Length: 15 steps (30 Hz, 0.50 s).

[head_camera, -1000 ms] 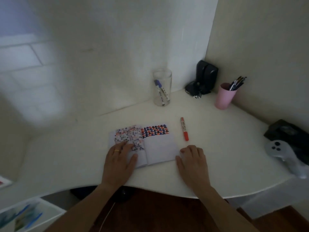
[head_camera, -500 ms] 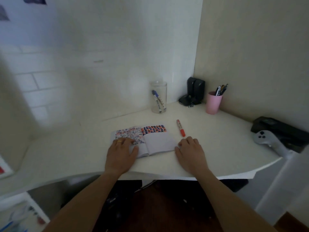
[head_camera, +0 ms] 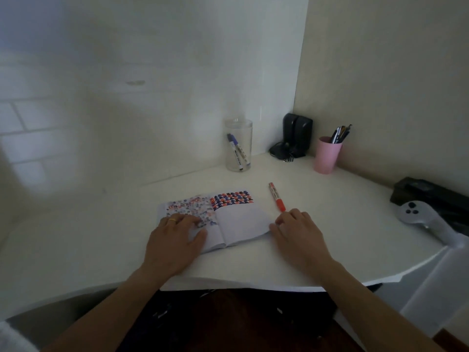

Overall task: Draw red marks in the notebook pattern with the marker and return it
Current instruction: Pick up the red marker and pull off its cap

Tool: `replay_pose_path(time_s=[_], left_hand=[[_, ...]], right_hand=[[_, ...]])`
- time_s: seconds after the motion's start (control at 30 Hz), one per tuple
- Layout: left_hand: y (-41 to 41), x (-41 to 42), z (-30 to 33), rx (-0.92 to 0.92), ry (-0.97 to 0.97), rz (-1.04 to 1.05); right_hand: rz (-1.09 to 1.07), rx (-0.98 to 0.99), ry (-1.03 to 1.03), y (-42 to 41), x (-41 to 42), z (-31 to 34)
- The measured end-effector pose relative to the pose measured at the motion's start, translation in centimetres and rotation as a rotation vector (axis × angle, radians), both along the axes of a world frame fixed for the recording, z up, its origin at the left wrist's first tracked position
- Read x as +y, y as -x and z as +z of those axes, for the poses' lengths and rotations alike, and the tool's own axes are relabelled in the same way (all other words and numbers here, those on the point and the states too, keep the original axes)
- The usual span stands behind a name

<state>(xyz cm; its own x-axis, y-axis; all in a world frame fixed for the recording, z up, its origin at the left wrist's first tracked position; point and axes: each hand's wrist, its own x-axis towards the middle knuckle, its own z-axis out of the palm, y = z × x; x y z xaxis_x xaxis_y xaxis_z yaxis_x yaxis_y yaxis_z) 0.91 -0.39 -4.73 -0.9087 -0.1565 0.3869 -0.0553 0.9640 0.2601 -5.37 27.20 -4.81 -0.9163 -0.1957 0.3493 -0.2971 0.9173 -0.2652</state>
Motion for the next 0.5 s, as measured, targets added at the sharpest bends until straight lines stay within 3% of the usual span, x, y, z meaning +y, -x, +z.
replay_pose_path(time_s=[0.1, 0.2, 0.37, 0.5], left_hand=[[2.1, -1.1, 2.0, -0.04, 0.158, -0.055], [5.5, -2.2, 4.1, -0.02, 0.194, -0.163], [11.1, -2.3, 5.0, 0.009, 0.104, -0.41], [13.9, -2.5, 3.9, -0.016, 0.161, -0.528]], right_hand=[[-0.022, -0.018, 0.098, 2.3, -0.4, 1.6], [-0.079, 0.022, 0.111, 5.4, -1.1, 3.1], [-0.137, -0.057, -0.018, 10.1, -2.1, 3.5], [-0.127, -0.128, -0.118, 11.9, -3.0, 2.3]])
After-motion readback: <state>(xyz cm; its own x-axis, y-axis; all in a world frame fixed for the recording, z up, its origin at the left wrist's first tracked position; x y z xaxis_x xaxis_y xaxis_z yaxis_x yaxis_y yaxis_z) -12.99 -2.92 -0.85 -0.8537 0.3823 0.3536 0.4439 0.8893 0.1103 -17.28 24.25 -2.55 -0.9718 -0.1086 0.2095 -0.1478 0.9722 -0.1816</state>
